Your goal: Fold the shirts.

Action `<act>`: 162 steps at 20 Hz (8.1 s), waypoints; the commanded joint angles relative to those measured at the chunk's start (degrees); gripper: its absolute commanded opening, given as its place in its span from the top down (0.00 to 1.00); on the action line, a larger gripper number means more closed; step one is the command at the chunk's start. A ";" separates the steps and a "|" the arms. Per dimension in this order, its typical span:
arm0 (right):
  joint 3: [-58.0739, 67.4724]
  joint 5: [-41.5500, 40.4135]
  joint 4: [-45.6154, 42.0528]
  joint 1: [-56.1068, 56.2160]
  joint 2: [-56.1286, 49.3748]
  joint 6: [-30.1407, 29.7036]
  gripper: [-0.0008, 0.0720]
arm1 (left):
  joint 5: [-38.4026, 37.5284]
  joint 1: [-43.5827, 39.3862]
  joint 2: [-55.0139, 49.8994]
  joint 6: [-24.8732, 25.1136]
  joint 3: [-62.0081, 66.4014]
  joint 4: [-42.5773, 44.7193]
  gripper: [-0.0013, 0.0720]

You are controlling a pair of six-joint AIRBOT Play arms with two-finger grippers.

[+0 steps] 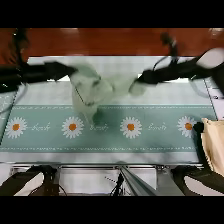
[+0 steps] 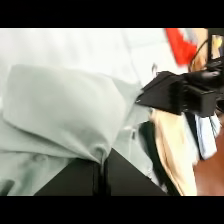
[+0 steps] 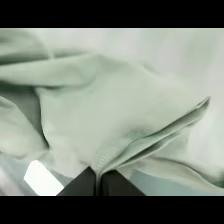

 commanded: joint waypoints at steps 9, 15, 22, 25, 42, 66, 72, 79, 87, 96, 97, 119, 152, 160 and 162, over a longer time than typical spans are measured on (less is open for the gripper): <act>40.04 13.09 -28.98 -2.08 24.24 6.91 0.96 | -7.80 1.38 15.65 -19.65 39.45 38.16 0.95; 24.98 23.61 -30.47 -2.08 34.40 11.76 0.96 | -21.57 1.36 20.41 -19.80 31.85 25.99 0.95; -13.88 25.18 -25.46 -2.08 44.57 17.40 0.96 | -27.36 0.66 23.96 -20.22 -5.01 23.02 0.95; -27.71 17.81 -28.13 -2.08 44.30 17.42 0.96 | -11.63 -1.70 21.84 -19.15 -23.15 23.02 0.95; -10.93 -7.30 10.93 -20.44 -15.26 1.03 0.28 | 19.41 -10.21 -23.74 -8.46 -1.09 17.25 0.04; -33.68 2.78 5.29 -40.22 -1.99 -9.20 0.15 | 4.92 11.50 -10.01 4.94 -35.43 10.12 0.02; -33.68 1.46 4.76 -40.24 -2.03 -9.03 0.15 | 4.42 8.98 -10.91 7.69 -32.83 8.57 0.95; -33.59 -4.52 3.96 -40.22 -2.56 -8.02 0.15 | 4.24 8.96 -10.93 7.76 -30.71 5.05 0.95; -31.43 -3.91 6.40 -34.86 -13.05 -9.09 0.15 | 4.24 8.96 -10.93 7.74 -30.73 5.03 0.95; -21.75 -6.91 6.43 -17.35 -20.00 -3.61 0.90 | 4.15 8.98 -10.91 7.74 -30.71 4.02 0.95; -19.91 -5.42 6.60 -17.31 -19.91 -3.87 0.96 | 3.67 9.01 -10.75 7.93 -30.49 2.78 0.95; 32.63 15.87 -23.17 -17.55 33.11 6.23 0.96 | 29.27 14.40 22.25 -32.33 41.72 57.64 0.96; -2.27 11.47 -36.17 -25.59 -8.07 14.73 0.13 | -17.35 3.50 -17.68 -28.13 14.45 43.80 0.02; -31.30 1.31 -16.61 -32.35 7.89 6.56 0.13 | -5.64 12.63 1.95 -14.84 -35.56 23.76 0.02; -36.28 -0.92 -7.89 -32.33 9.62 3.50 0.13 | -1.97 11.67 1.79 -13.40 -40.70 17.66 0.02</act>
